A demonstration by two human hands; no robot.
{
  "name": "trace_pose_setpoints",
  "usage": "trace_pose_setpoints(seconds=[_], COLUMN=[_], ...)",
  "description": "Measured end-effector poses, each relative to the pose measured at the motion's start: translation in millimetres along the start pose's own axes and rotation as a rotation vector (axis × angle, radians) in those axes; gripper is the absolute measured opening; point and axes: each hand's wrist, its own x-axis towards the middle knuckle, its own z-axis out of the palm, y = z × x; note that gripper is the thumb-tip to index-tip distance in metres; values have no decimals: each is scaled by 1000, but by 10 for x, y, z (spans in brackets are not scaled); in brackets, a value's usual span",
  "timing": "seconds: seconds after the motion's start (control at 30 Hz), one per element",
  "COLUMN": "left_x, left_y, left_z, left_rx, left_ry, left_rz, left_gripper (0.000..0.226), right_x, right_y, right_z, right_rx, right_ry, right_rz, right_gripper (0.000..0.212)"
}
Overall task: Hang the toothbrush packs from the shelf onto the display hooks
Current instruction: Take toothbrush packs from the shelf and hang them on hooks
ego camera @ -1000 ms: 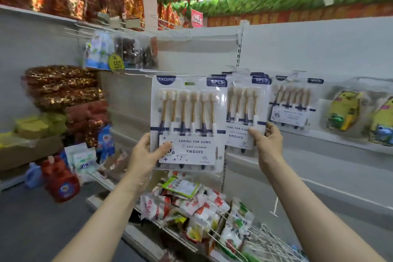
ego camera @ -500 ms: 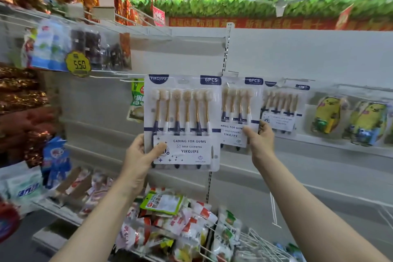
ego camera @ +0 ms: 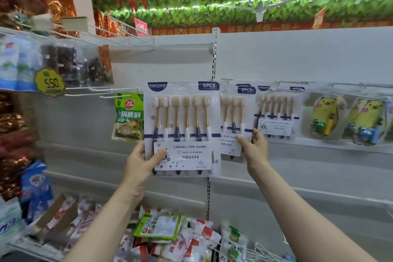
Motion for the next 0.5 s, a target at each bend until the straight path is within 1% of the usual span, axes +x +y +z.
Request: trace_pose_setpoints(seconds=[0.1, 0.33, 0.47, 0.5], left_x=[70, 142, 128, 127], left_y=[-59, -156, -211, -227], left_z=[28, 133, 193, 209], left_rx=[1, -15, -23, -23], left_ry=[-16, -45, -55, -54], left_rz=[-10, 1, -13, -14], left_gripper=[51, 49, 50, 49], right_x=[87, 271, 303, 303], right_y=[21, 20, -4, -22], right_z=[-34, -103, -161, -177], right_rx=[-29, -76, -125, -148], right_ry=[-9, -20, -39, -47], right_rz=[-3, 33, 32, 32], right_gripper=[40, 53, 40, 39])
